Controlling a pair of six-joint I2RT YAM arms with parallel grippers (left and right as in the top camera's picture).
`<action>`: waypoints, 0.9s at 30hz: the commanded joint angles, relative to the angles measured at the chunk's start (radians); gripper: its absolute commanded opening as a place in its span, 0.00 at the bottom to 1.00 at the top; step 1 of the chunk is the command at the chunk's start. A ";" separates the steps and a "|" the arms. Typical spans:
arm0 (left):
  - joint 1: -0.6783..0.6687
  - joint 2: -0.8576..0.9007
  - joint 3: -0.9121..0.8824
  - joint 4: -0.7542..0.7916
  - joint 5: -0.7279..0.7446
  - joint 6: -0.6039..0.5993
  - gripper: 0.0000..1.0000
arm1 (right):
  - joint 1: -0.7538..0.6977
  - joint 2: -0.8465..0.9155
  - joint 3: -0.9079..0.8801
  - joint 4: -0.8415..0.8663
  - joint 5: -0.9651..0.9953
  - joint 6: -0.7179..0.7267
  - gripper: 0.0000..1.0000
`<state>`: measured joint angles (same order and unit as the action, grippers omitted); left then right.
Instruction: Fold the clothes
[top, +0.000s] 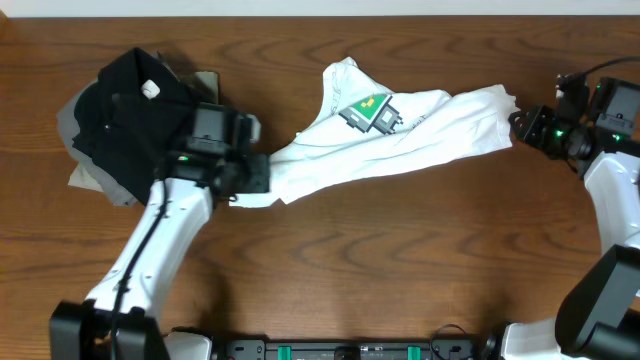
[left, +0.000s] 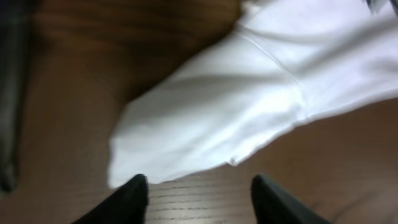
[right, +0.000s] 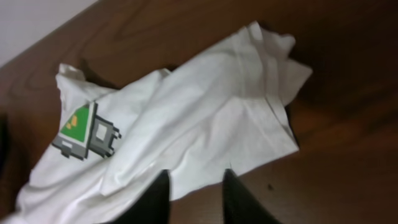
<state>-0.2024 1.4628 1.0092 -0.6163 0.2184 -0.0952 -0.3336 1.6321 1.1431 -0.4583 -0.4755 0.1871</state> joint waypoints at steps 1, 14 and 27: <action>-0.054 0.079 0.007 -0.002 0.009 0.100 0.59 | 0.024 0.035 -0.001 -0.006 0.007 0.002 0.36; -0.150 0.294 0.008 0.024 0.008 0.158 0.60 | 0.042 0.057 -0.001 -0.003 0.019 -0.001 0.42; -0.280 0.215 0.038 -0.056 -0.179 0.192 0.51 | 0.042 0.057 -0.001 0.000 0.058 -0.001 0.47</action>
<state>-0.4644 1.7321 1.0103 -0.6628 0.1268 0.0826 -0.2977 1.6878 1.1431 -0.4599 -0.4278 0.1860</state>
